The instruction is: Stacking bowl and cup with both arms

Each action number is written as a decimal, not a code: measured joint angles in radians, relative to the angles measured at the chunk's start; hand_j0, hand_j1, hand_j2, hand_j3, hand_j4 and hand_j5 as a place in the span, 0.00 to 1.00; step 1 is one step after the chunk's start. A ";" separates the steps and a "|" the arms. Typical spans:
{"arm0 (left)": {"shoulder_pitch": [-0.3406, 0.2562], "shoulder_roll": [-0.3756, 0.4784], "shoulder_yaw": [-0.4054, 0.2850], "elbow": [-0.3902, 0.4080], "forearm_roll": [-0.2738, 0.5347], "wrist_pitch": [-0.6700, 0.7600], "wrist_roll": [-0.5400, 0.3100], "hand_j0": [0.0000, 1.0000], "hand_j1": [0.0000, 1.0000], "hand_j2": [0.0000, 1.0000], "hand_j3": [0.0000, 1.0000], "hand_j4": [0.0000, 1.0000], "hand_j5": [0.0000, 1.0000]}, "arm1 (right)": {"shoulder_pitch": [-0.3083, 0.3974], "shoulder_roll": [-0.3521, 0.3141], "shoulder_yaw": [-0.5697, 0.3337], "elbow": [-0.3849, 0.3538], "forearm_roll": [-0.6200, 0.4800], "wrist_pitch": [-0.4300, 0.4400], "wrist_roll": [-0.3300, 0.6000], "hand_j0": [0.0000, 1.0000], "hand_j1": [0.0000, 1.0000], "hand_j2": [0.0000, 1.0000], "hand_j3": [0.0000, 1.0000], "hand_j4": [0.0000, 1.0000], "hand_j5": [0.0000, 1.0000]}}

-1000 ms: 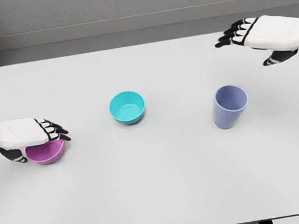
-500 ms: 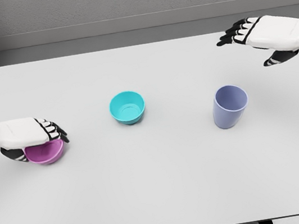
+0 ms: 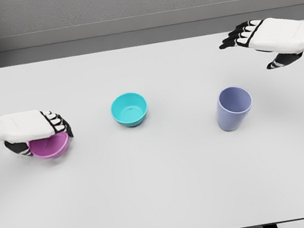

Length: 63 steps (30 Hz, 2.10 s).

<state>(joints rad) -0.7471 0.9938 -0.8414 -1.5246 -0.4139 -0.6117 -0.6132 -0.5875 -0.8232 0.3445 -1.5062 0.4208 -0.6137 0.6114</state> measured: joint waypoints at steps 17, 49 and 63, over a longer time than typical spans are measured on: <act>-0.189 -0.253 -0.026 0.135 -0.009 -0.002 0.000 0.53 0.53 0.53 0.53 0.53 0.53 | 0.008 -0.003 0.001 -0.011 -0.001 0.000 0.000 1.00 1.00 1.00 1.00 1.00 1.00; -0.324 -0.512 -0.153 0.330 -0.024 -0.001 0.002 0.59 0.59 0.59 0.59 0.59 0.59 | 0.037 -0.147 0.009 -0.083 -0.059 0.000 0.000 1.00 1.00 1.00 1.00 1.00 1.00; -0.324 -0.470 -0.220 0.304 0.032 -0.001 0.002 0.60 0.60 0.60 0.60 0.60 0.60 | 0.031 -0.130 0.013 -0.106 -0.069 0.000 0.000 1.00 1.00 1.00 1.00 1.00 1.00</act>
<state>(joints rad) -1.0707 0.5234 -1.0615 -1.2209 -0.3822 -0.6131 -0.6114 -0.5568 -0.9527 0.3571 -1.6121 0.3514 -0.6137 0.6114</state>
